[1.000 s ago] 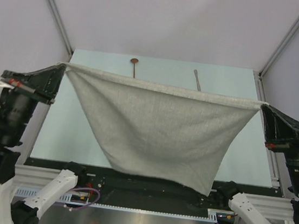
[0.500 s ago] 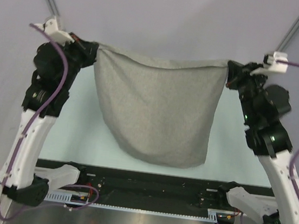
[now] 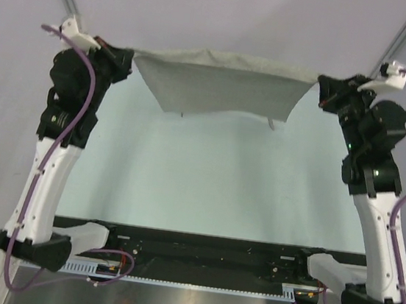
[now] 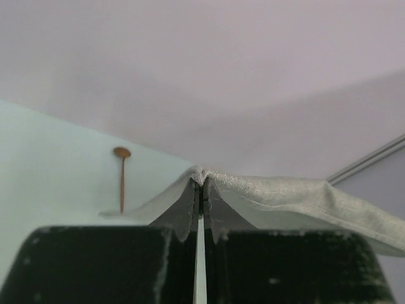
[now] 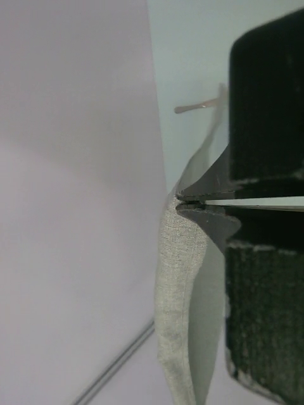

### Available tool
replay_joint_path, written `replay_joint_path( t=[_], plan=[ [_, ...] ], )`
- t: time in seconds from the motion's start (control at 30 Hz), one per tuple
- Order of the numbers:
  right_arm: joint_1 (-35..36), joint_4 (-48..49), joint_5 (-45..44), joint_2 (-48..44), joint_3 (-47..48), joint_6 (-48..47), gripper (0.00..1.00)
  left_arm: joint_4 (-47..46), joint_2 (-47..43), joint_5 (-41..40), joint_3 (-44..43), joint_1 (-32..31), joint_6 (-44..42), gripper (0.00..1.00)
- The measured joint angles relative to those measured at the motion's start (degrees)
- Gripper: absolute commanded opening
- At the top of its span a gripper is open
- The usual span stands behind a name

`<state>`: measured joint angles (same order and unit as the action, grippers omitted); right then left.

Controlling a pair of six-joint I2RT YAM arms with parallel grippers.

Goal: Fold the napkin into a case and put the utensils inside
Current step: Flatten out the crumpled napkin at the center of the board.

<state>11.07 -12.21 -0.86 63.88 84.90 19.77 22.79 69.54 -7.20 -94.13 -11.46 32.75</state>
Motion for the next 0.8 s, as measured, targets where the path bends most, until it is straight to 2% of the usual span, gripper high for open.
replay_joint_path(
  t=[0.17,0.37,0.5,0.6,0.8],
  plan=[
    [0.13,-3.67,4.61,-13.16,-14.86,4.31,0.0,0.57,-13.0,-0.24,17.57,0.09,0.66,0.0],
    [0.46,-13.05,9.14,-21.33,-34.45,9.01,0.0,7.65,-20.0,-0.79,37.83,0.2,4.15,0.0],
    [0.42,-22.01,9.51,-22.88,-46.12,13.86,0.0,14.73,-19.56,-1.57,49.31,0.22,7.96,0.0],
    [0.28,-26.64,9.9,-22.45,-51.98,17.75,0.0,19.61,-19.5,-2.78,54.4,0.42,11.65,0.0],
    [0.66,-27.43,11.67,-16.72,-58.34,22.99,0.0,22.77,-16.02,-2.99,60.59,0.76,18.16,0.0]
  ],
)
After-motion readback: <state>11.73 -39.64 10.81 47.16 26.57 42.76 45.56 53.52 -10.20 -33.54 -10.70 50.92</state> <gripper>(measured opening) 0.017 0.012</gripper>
